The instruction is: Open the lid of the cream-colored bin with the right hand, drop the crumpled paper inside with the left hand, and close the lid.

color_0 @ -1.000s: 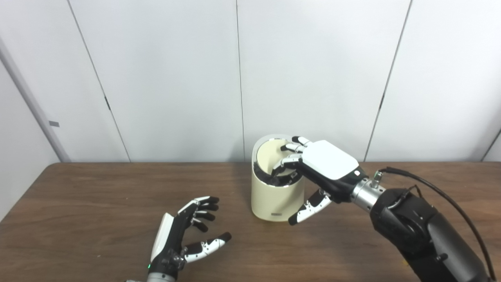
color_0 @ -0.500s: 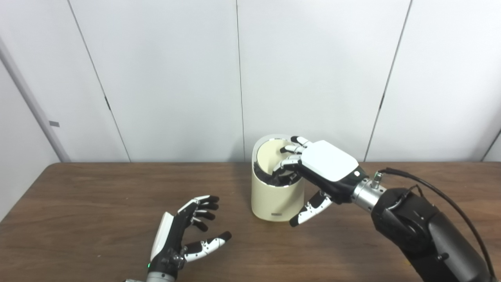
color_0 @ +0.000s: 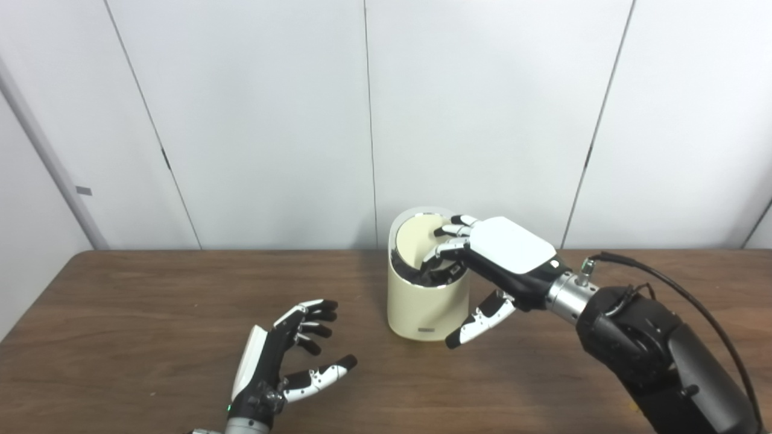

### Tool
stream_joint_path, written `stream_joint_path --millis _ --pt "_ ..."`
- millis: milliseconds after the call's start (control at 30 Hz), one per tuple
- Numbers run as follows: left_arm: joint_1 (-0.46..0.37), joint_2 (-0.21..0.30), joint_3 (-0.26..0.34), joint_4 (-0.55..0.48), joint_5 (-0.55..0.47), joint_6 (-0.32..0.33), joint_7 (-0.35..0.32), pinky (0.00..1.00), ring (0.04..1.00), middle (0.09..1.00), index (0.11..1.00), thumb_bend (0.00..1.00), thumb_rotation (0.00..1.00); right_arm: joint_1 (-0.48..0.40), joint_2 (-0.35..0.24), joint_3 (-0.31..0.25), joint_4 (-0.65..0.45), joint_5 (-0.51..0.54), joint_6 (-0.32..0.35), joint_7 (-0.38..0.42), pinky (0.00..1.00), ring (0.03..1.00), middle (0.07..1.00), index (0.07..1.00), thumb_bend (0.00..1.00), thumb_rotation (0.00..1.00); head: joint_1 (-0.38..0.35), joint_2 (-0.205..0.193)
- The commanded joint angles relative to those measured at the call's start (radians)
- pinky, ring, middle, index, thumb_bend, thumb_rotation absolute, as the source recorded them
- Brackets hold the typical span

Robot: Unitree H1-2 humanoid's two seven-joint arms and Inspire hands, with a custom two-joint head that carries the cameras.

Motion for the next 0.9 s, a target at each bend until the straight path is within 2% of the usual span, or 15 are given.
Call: stream_joint_path --millis 0,100,333,500,633,733,867 --pt "-0.024 0.008 0.003 -0.028 0.002 -0.015 0.002 0.50 0.633 0.709 0.745 0.70 0.11 -0.011 0.000 -0.032 -0.024 -0.007 0.031 -0.013 0.99 0.896 0.707 0.709 0.74 0.49 0.002 -0.001" --pt "-0.024 0.010 0.003 -0.030 0.005 -0.015 0.002 0.50 0.633 0.709 0.745 0.70 0.11 0.007 0.020 -0.073 -0.026 -0.017 0.049 -0.070 0.98 0.885 0.724 0.723 0.74 0.46 0.002 0.000" --pt "-0.025 0.012 0.003 -0.036 0.001 -0.010 -0.002 0.50 0.633 0.709 0.743 0.71 0.12 0.040 0.053 -0.148 -0.047 0.023 0.097 -0.102 0.93 0.941 0.795 0.788 0.70 0.47 0.002 -0.001" --pt "-0.026 0.011 0.006 -0.053 0.007 0.007 -0.006 0.51 0.639 0.710 0.743 0.71 0.11 0.073 0.063 -0.183 -0.039 0.061 0.069 -0.160 0.89 0.915 0.842 0.831 0.72 0.39 0.002 0.000" --pt "-0.028 0.012 0.010 -0.056 0.005 0.009 -0.009 0.51 0.639 0.709 0.743 0.71 0.09 0.100 0.059 -0.195 -0.018 0.082 0.036 -0.211 0.82 0.882 0.886 0.865 0.74 0.39 0.000 -0.001" --pt "-0.029 0.014 0.013 -0.056 0.004 0.009 -0.008 0.50 0.636 0.707 0.743 0.71 0.08 0.142 0.062 -0.222 -0.019 0.135 0.034 -0.228 0.77 0.899 0.924 0.903 0.75 0.38 -0.003 -0.001" --pt "-0.029 0.014 0.016 -0.057 0.003 0.009 -0.008 0.50 0.635 0.706 0.742 0.71 0.08 0.198 0.059 -0.253 -0.021 0.202 0.026 -0.237 0.75 0.884 0.923 0.920 0.79 0.37 -0.008 -0.001"
